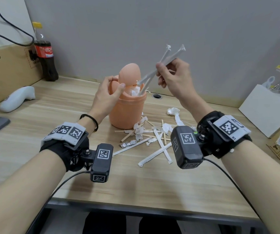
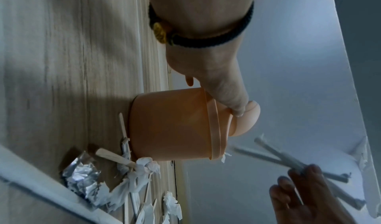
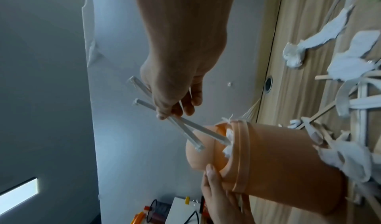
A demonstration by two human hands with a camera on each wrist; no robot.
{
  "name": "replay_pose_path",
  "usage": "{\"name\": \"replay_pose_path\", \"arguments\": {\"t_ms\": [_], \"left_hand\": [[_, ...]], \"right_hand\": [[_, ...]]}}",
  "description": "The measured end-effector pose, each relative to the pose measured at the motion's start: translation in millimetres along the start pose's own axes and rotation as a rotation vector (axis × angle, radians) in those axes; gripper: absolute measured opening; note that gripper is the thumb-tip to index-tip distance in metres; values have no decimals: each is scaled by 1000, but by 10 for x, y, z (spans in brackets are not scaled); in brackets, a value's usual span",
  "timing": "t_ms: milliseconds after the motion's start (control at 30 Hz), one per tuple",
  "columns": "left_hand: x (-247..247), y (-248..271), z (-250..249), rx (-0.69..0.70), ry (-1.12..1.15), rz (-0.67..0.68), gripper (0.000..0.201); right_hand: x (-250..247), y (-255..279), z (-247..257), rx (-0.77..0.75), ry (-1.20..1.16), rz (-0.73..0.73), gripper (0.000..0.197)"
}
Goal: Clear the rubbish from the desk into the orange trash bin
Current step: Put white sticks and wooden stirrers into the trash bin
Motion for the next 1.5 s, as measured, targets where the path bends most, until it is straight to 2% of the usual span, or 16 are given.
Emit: {"name": "replay_pose_path", "arguments": {"t_ms": [267, 533, 767, 867, 900, 1000, 1067, 1133, 1233, 1500], "left_hand": [[-11, -5, -4, 11, -6, 4, 37], [-25, -28, 26, 11, -20, 9, 43], [-21, -58, 39, 25, -20, 8, 48], [-26, -69, 53, 21, -21, 12, 49], [-27, -69, 56, 20, -23, 13, 48], [-21, -62, 48, 20, -21, 15, 45], [-15, -57, 45, 18, -23, 16, 43], [-16, -59, 49, 17, -23, 16, 42], [-17, -66, 53, 16, -23, 22, 42], [-11, -77, 53, 23, -26, 28, 42]], "right_hand": [[297, -122, 19, -34, 200, 31, 11], [469, -124, -343, 84, 478, 160, 22], [519, -154, -551, 192, 551, 206, 23], [427, -150, -540, 214, 519, 147, 36], [400, -150, -523, 204, 494, 132, 35], [322, -151, -418, 161, 359, 105, 15], [276, -162, -324, 129, 296, 92, 20], [243, -179, -242, 103, 276, 91, 16], [224, -180, -187, 90, 312, 99, 11], [302, -198, -168, -19, 528, 131, 22]]}}
Point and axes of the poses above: each hand's wrist, its own y-axis away from the middle knuckle, its own x-axis out of the palm, z = x × y, the point moved 8 cm from there along -y, towards the middle knuckle, and after that the axes turned 5 degrees about z, right-handed, at the moved point
